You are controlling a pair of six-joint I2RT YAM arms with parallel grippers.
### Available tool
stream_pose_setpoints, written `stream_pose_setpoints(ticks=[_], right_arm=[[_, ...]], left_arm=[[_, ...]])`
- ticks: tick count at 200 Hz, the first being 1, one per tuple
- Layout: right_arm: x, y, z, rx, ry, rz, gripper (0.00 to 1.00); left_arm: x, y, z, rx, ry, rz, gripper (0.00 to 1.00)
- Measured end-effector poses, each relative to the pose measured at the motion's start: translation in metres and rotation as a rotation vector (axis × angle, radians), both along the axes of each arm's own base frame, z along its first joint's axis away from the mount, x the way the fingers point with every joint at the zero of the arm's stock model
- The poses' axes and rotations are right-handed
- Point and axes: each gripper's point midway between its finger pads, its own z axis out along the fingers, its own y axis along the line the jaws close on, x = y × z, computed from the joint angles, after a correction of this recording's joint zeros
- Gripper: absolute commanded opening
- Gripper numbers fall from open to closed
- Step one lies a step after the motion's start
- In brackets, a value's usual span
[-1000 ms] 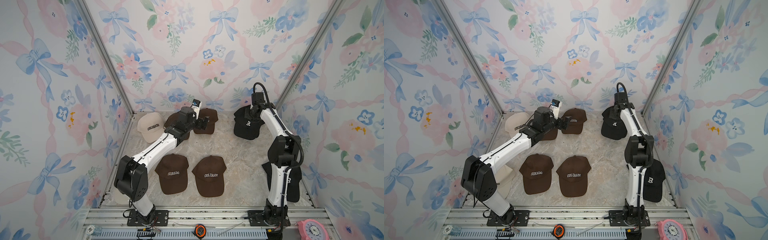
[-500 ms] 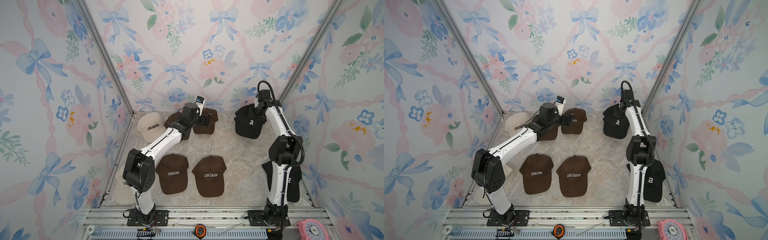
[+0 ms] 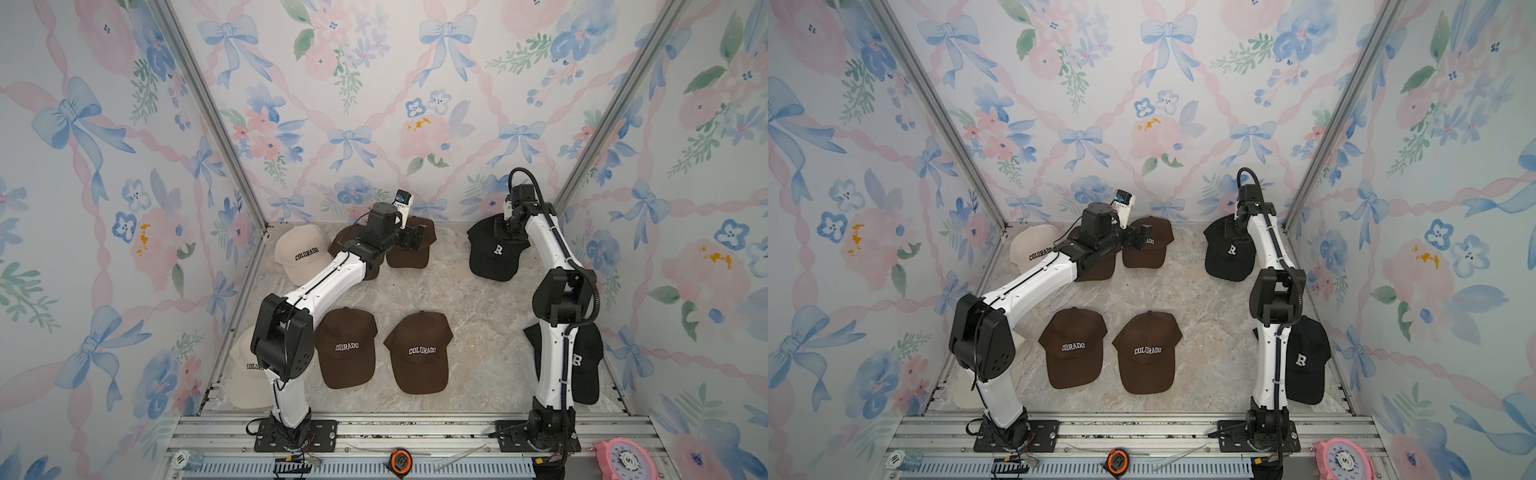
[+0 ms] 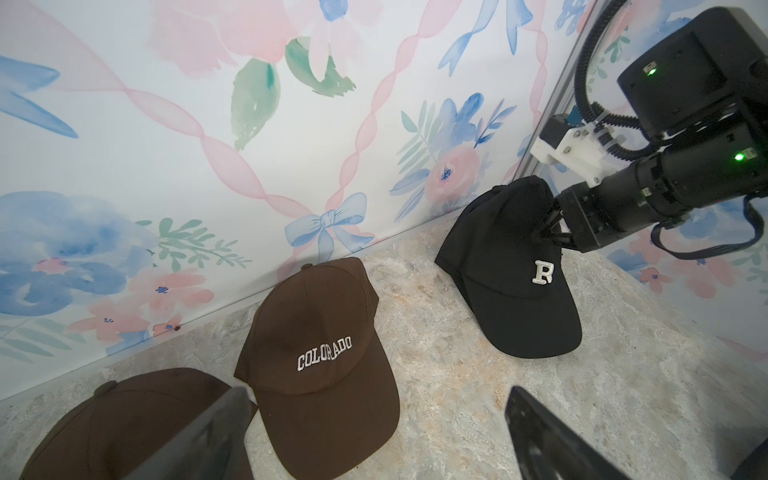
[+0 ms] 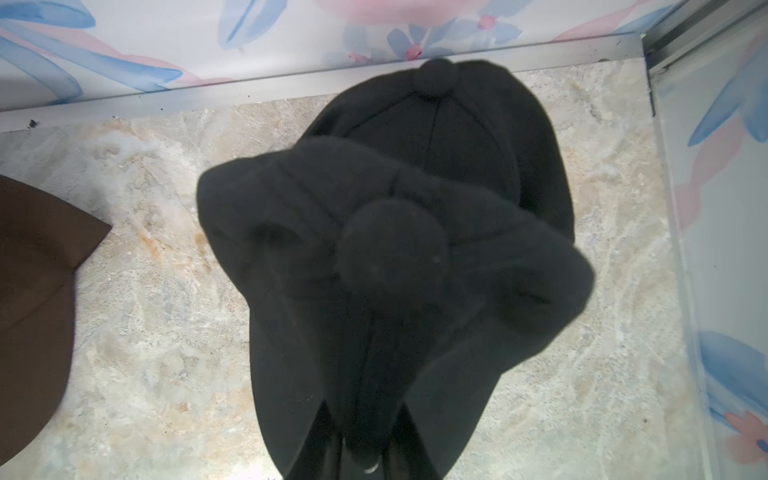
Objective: Stack the baseball caps by color
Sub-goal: Place the baseball cap on the baseball cap.
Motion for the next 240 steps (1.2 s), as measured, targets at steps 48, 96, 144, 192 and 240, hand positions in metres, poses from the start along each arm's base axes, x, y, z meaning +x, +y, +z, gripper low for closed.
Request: stream_pose_setpoints(ticks=[48,96,144,192,240], right_arm=[[0.000,-0.011,-0.010,-0.002,0.019,-0.009,0.25],[0.002,-0.018,-0.031,0.010,0.052,-0.018,0.34],[0.002,-0.016,-0.043,0.022,0.076,-0.014,0.39],[0.001,-0.015,-0.044,0.023,0.082,-0.012,0.38],[-0.004,-0.016,-0.049,0.020,0.105,-0.014,0.39]], left_arm=[[0.000,0.000,-0.001,0.003,0.006,0.000,0.98],[0.000,0.000,0.002,0.002,0.005,0.001,0.98],[-0.001,0.001,0.002,0.007,0.013,0.002,0.98],[-0.002,-0.001,0.002,0.008,0.016,0.006,0.98],[-0.006,-0.006,-0.001,0.003,0.025,0.011,0.98]])
